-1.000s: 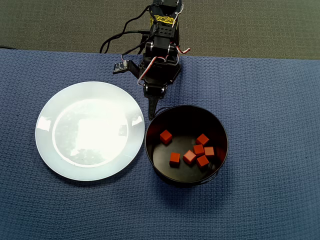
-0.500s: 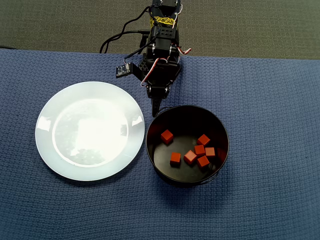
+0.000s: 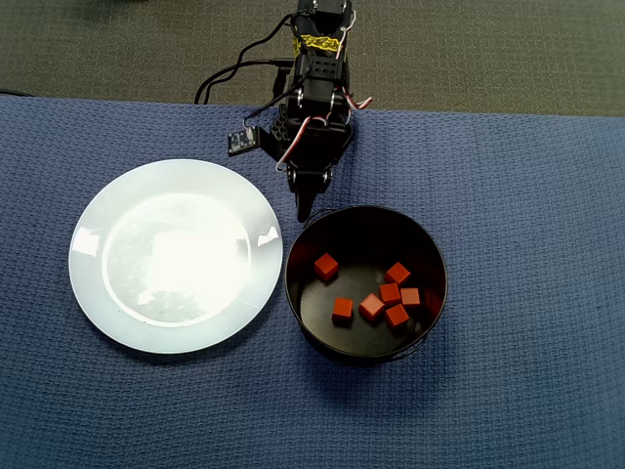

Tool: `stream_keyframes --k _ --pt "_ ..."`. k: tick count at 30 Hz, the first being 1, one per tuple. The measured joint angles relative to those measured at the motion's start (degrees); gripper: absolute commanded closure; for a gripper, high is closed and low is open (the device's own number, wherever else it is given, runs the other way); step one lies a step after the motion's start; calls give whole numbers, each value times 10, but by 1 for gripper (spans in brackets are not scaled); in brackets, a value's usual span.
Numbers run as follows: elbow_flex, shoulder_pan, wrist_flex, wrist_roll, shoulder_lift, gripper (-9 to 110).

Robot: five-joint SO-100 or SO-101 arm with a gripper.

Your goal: Pick up the red cubes from the white plate and place them in the black recipient

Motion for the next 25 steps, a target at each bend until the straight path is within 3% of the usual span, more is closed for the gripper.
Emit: stream_keyframes --k 25 --pt "20 -32 -32 87 27 97"
